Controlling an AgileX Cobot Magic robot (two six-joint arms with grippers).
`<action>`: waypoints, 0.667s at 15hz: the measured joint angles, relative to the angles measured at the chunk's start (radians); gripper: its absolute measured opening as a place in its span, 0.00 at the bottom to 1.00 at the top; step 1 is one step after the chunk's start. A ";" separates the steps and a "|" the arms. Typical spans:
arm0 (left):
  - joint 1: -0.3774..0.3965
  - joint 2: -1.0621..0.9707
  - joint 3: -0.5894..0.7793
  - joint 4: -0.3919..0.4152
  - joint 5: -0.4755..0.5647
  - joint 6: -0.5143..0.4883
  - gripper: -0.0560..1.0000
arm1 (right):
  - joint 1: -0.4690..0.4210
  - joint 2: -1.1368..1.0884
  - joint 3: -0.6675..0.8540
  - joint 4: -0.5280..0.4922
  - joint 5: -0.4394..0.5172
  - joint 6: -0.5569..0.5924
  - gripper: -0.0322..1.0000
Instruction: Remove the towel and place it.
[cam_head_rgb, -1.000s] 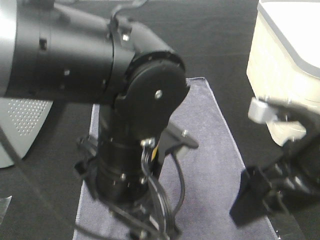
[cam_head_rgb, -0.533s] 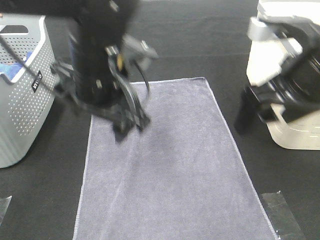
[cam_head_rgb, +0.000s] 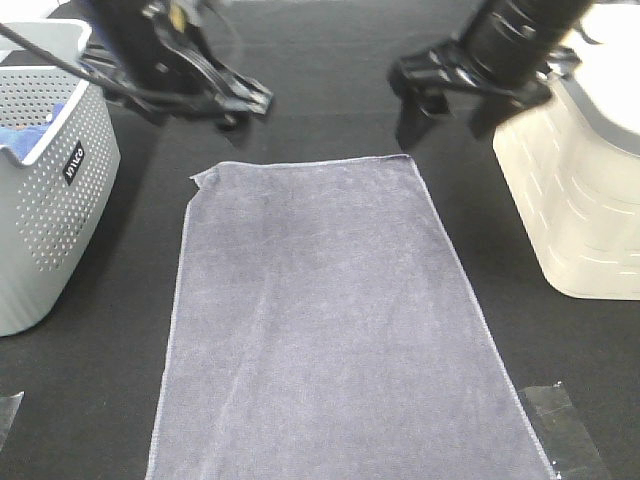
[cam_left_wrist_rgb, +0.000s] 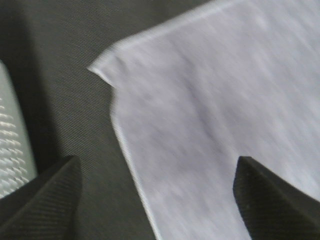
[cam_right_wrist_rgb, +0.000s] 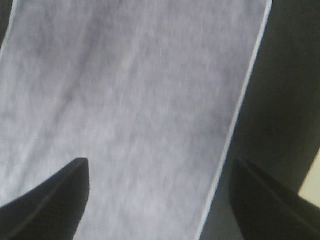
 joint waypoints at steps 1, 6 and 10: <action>0.039 0.000 0.000 -0.008 -0.032 -0.003 0.78 | 0.000 0.050 -0.061 -0.002 0.004 0.000 0.71; 0.142 0.101 -0.004 -0.142 -0.199 0.023 0.77 | -0.002 0.330 -0.377 -0.051 0.059 0.000 0.67; 0.143 0.237 -0.096 -0.169 -0.211 0.054 0.77 | -0.048 0.521 -0.566 -0.083 0.095 0.014 0.67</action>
